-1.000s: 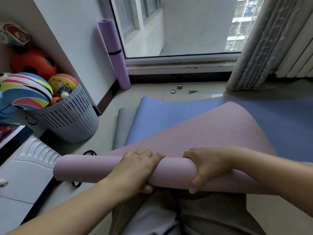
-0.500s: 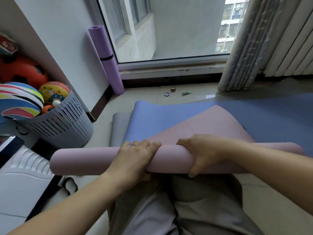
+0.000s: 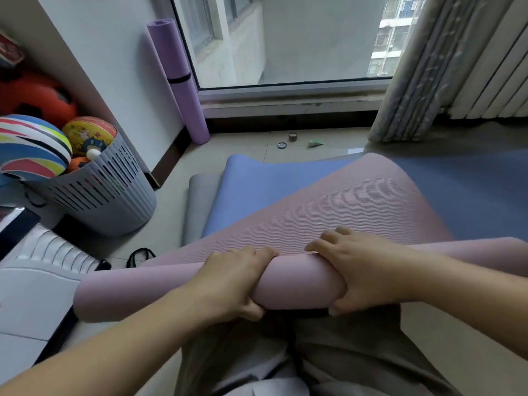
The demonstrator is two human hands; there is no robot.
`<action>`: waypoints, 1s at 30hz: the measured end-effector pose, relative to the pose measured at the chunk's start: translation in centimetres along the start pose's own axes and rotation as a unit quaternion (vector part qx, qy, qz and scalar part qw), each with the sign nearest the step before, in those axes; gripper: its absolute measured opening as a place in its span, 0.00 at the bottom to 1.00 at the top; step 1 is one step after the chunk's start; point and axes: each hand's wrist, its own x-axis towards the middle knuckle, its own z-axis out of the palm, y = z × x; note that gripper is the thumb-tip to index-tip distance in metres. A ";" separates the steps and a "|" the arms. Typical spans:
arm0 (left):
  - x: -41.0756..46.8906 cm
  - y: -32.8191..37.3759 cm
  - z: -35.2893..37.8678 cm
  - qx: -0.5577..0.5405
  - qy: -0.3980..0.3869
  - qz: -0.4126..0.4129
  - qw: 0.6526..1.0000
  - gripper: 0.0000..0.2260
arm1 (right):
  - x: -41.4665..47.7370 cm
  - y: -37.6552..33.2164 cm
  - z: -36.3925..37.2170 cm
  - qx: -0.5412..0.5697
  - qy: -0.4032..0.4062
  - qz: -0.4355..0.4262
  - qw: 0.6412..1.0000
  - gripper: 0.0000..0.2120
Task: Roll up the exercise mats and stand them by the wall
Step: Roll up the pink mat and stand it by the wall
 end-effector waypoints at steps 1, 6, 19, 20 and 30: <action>0.0 -0.1 -0.4 -0.033 -0.016 0.009 0.999 0.34 | -0.4 -0.7 0.5 -0.037 0.034 -0.001 0.999 0.45; 1.0 -0.6 -1.3 -0.107 -0.060 0.030 0.992 0.31 | 0.2 -2.0 2.7 -0.056 0.075 0.044 0.995 0.39; 2.3 -0.5 0.4 0.054 0.055 -0.012 0.997 0.41 | 2.7 -2.4 2.6 -0.113 0.109 0.035 0.987 0.47; 2.4 -0.8 0.4 0.041 0.043 -0.009 0.998 0.41 | 3.0 -2.4 3.1 -0.114 0.119 0.036 0.986 0.46; 2.4 -0.3 -3.8 0.131 0.108 0.006 0.986 0.38 | 3.4 -0.2 -1.7 -0.003 0.145 0.042 0.988 0.29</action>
